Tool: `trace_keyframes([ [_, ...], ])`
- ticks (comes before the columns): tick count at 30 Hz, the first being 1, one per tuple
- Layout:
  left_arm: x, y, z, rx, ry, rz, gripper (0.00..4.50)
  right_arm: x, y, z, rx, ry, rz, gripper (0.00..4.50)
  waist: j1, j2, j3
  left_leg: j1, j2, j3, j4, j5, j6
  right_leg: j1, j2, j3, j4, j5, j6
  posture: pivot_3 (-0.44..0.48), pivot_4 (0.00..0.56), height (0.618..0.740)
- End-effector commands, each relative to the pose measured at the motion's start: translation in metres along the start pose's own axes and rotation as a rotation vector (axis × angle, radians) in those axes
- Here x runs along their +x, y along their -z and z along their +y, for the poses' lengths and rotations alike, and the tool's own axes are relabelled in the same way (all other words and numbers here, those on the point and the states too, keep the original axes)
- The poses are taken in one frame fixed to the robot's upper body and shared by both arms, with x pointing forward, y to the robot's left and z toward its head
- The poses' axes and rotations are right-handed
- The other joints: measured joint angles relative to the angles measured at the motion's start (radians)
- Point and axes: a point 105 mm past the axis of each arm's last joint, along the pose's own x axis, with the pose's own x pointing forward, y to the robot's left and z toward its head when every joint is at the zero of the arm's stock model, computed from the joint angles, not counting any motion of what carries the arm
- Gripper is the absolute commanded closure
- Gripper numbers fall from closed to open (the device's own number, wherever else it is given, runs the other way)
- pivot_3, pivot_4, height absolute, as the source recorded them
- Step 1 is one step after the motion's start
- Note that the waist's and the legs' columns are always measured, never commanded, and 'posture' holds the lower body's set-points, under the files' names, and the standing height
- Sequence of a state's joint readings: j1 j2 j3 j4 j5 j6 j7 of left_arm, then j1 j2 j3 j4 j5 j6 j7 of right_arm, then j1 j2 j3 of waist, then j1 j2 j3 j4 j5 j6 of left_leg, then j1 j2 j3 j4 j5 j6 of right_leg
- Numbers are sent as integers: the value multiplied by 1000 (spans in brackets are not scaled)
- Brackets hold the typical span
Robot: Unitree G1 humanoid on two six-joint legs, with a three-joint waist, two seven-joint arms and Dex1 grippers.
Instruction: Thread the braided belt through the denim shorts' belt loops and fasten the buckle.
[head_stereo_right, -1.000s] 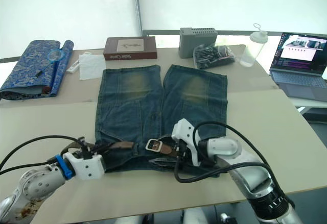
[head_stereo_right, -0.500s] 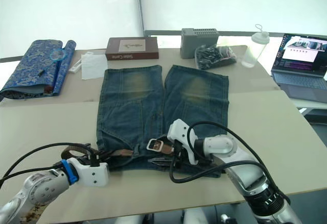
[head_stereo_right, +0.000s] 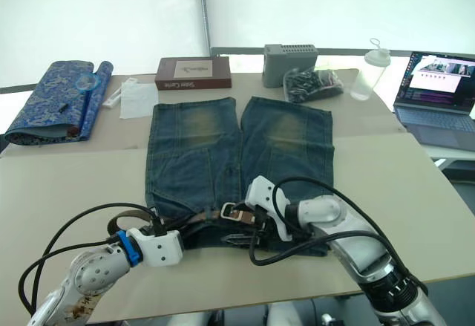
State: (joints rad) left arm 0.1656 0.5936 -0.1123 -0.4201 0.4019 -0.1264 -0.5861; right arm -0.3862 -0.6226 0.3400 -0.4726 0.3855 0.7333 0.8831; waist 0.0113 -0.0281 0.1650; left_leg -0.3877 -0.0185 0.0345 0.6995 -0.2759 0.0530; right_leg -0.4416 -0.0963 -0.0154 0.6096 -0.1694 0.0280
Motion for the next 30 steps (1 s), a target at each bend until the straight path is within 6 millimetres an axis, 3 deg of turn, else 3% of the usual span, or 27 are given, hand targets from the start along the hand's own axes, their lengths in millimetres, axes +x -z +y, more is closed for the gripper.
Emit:
trace_keyframes([
  [1, 2, -10, 1, 5, 6, -40, 4428, 4, -5, -5, -78, 25, 1, 444, 1, 0, 0, 0, 0, 0, 0, 0, 0, 0, 0, 0, 0, 0, 0, 0, 150, 740],
  [8, 12, -9, 1, 6, 13, -41, 4428, 6, -17, -24, -238, 119, -18, 444, 1, 0, 0, 0, -1, 0, 1, 0, 0, 1, 0, 0, 0, 0, 0, 0, 150, 740],
  [11, 13, -8, 1, 0, 13, -41, 4500, 4, -23, -23, -298, 109, -32, 1034, 1, 0, 0, 0, -1, 0, 0, 0, 0, 0, 0, 0, 0, 0, 0, 0, 150, 740],
  [14, 14, -7, 3, -3, 11, -42, 4500, 3, -24, -22, -436, 98, 5, 2168, 2, 0, 0, 0, 0, 0, 0, 0, 0, 0, 0, 0, 0, 0, 0, 0, 150, 740],
  [29, 22, -10, 12, -1, 12, -54, 4500, 24, -18, -27, -685, 49, 61, 2168, 0, 0, 0, 1, 0, 0, 0, 0, 0, 1, 1, 0, 0, 0, 0, 0, 150, 740],
  [30, 22, -10, 12, 0, 12, -55, 4500, 25, -20, -27, -692, 53, 52, 2439, 0, 0, 0, 1, 0, 0, 0, 0, 0, 1, 1, 0, 0, 0, 0, 0, 150, 740],
])
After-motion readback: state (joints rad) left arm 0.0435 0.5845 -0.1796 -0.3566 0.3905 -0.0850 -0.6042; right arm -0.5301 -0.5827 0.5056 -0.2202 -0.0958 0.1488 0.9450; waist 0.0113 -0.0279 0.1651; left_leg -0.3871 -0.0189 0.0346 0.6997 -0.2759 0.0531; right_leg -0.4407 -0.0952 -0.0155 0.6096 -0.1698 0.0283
